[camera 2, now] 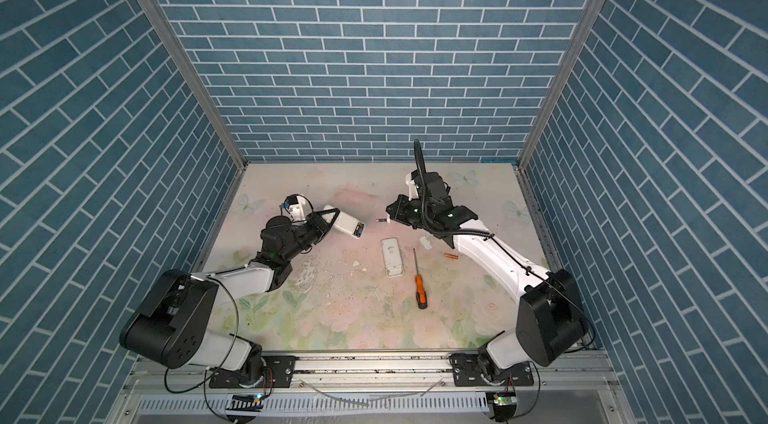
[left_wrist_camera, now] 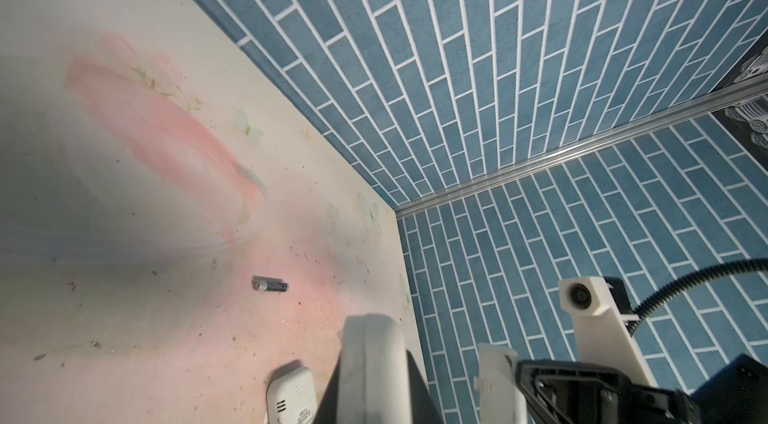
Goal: Unload the batteries from the remote control
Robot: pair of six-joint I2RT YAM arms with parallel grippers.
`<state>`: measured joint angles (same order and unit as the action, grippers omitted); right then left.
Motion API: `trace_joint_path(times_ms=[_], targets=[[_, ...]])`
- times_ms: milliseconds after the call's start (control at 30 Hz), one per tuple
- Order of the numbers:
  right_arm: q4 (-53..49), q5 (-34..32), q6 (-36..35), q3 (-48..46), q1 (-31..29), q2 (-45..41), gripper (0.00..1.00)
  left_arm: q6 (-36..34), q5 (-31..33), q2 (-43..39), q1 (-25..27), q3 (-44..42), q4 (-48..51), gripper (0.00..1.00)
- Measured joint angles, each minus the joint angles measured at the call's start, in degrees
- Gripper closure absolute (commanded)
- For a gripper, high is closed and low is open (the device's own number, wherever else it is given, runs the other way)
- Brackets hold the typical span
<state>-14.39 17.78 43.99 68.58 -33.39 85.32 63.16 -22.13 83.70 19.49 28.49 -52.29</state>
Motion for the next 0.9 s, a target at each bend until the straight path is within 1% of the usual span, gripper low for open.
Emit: trace_joint_path(times_ms=[133, 333, 433, 533, 733, 833, 900], targets=[[-4.1, -3.7, -5.6, 1.6, 1.2, 6.1, 1.0, 0.0, 0.4, -2.2, 0.5, -3.4, 1.6, 1.0], [-9.0, -8.9, -10.7, 3.2, 1.6, 18.9, 1.0, -1.6, 3.0, -9.9, 3.7, -7.3, 7.7, 1.0], [-11.4, -11.8, -12.5, 5.4, 1.6, 22.4, 1.0, -2.1, 5.4, -13.7, 5.8, -9.7, 10.2, 1.0], [-12.5, -14.0, -13.8, 8.2, 1.6, 24.3, 1.0, -2.3, 8.3, -16.8, 7.6, -12.6, 12.8, 1.0], [-12.8, -15.7, -15.2, 10.7, 1.6, 25.6, 0.86, -2.1, 15.2, -22.0, 10.4, -16.2, 18.3, 1.0], [-13.0, -15.9, -15.8, 10.8, 1.6, 26.5, 0.83, -1.3, 19.2, -23.4, 12.3, -17.6, 19.1, 1.0], [-13.5, -15.9, -16.0, 11.0, 1.6, 27.2, 0.79, -0.3, 22.0, -23.6, 13.8, -18.7, 19.3, 1.0]])
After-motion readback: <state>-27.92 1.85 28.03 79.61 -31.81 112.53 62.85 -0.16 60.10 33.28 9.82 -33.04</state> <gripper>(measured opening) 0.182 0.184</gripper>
